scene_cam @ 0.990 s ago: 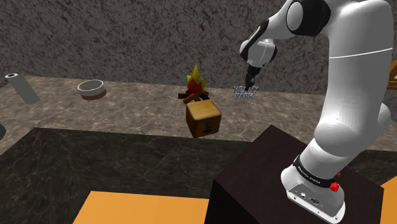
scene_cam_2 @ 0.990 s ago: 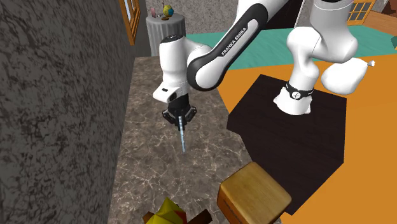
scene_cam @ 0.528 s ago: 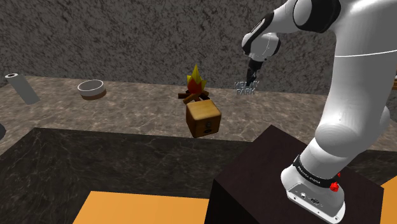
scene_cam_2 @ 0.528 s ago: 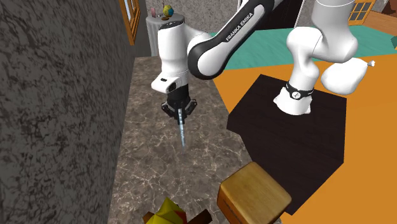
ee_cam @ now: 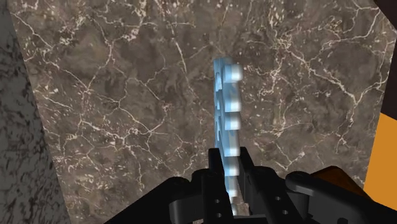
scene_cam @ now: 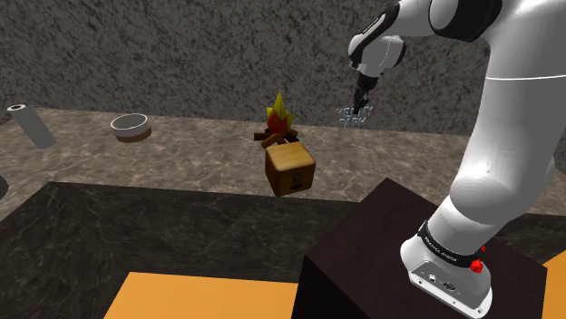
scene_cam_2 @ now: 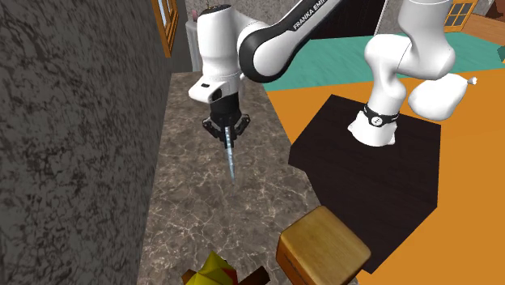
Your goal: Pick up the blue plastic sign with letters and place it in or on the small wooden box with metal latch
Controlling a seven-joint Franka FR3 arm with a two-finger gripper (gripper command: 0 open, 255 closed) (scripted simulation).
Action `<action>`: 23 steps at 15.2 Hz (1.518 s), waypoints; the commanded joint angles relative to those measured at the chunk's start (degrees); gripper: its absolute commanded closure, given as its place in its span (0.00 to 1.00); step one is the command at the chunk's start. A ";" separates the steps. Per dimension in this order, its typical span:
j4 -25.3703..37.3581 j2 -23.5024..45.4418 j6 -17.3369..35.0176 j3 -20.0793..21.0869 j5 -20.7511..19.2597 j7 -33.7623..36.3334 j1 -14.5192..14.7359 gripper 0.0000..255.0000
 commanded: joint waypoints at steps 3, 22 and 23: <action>1.00 -1.76 -2.46 -0.59 -1.44 1.19 0.48 1.00; -9.84 -16.17 -1.29 5.16 -11.07 26.01 15.08 1.00; -10.09 -16.58 -1.26 5.79 -11.39 27.58 15.84 1.00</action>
